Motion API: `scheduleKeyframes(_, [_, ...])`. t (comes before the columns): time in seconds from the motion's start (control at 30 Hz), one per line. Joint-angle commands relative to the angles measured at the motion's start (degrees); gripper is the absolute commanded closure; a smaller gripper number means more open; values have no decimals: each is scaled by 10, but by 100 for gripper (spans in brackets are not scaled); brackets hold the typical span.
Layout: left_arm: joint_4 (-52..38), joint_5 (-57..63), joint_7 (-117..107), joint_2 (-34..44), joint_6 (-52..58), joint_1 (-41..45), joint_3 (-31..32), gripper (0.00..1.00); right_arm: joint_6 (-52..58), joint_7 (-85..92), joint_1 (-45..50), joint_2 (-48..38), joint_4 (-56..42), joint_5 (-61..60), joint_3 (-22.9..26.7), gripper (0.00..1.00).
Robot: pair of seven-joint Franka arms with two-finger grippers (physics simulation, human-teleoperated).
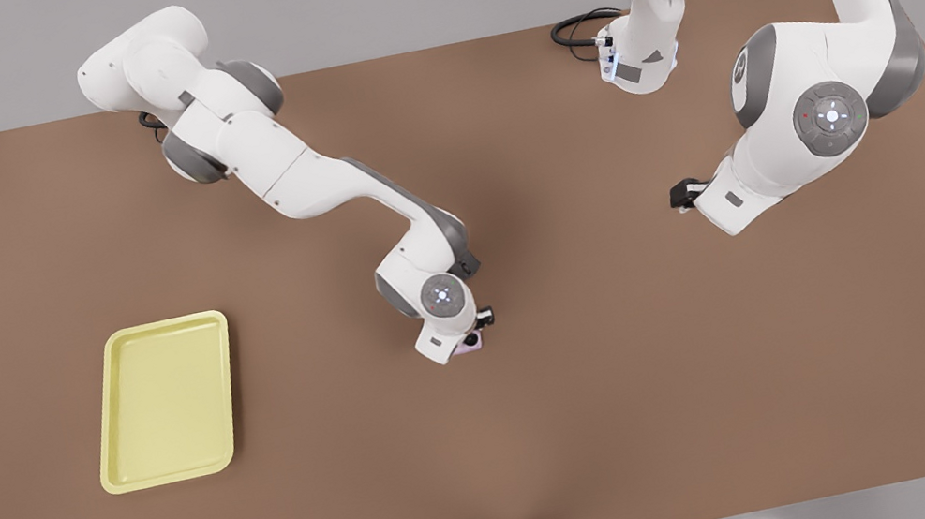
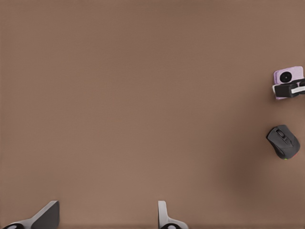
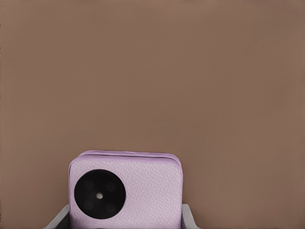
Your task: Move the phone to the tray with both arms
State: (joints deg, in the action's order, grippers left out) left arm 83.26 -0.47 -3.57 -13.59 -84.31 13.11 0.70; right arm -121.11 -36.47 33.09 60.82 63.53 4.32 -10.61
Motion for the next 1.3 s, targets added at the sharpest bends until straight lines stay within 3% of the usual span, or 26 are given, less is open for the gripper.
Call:
scheduleKeyframes(0.0, [0, 0, 1, 1, 0, 1, 0, 0, -4, 10, -1, -2, -1, 1, 0, 25])
scheduleKeyframes(0.1, [0, 0, 1, 0, 0, 1, 0, 0, 3, 23, -22, -29, 0, 2, 0, 25])
scheduleKeyframes(0.2, [-6, 2, 0, -2, 8, 4, 0, 0, 74, 80, -101, -86, 16, 3, 2, 25])
scheduleKeyframes(0.5, [-20, 7, 10, 1, 8, 4, -5, 0, 41, 601, -432, -180, 217, 0, -1, 24])
scheduleKeyframes(0.57, [-35, 5, 2, -6, 27, 4, -6, 0, -59, 645, -464, -255, 365, 1, -1, 24])
scheduleKeyframes(0.63, [-35, 3, 1, -7, 36, 3, -7, 0, -87, 671, -486, -258, 397, 1, -1, 22])
scheduleKeyframes(0.87, [-48, 8, 0, -9, 45, 3, -7, 0, -164, 773, -528, -207, 387, 7, 7, 21])
scheduleKeyframes(0.9, [-48, 8, 0, -9, 46, 3, -7, 0, -164, 780, -529, -208, 386, 7, 12, 4])
scheduleKeyframes(1.03, [-48, 8, 0, -9, 48, 3, -7, 0, -138, 791, -533, -213, 355, 6, 13, 0])
scheduleKeyframes(1.13, [-48, 9, 0, -9, 47, 3, -7, 0, 9, 701, -498, -234, 268, 4, 6, 0])
scheduleKeyframes(1.2, [-48, 9, 0, -10, 47, 3, -7, 0, 109, 558, -440, -261, 183, 7, 7, 0])
scheduleKeyframes(1.23, [-48, 14, 0, -11, 47, 3, -7, 0, 208, 464, -400, -273, 109, 7, 9, 0])
scheduleKeyframes(1.27, [-48, 15, 0, -11, 47, 3, -7, 0, 274, 363, -380, -329, 88, 8, 6, 0])
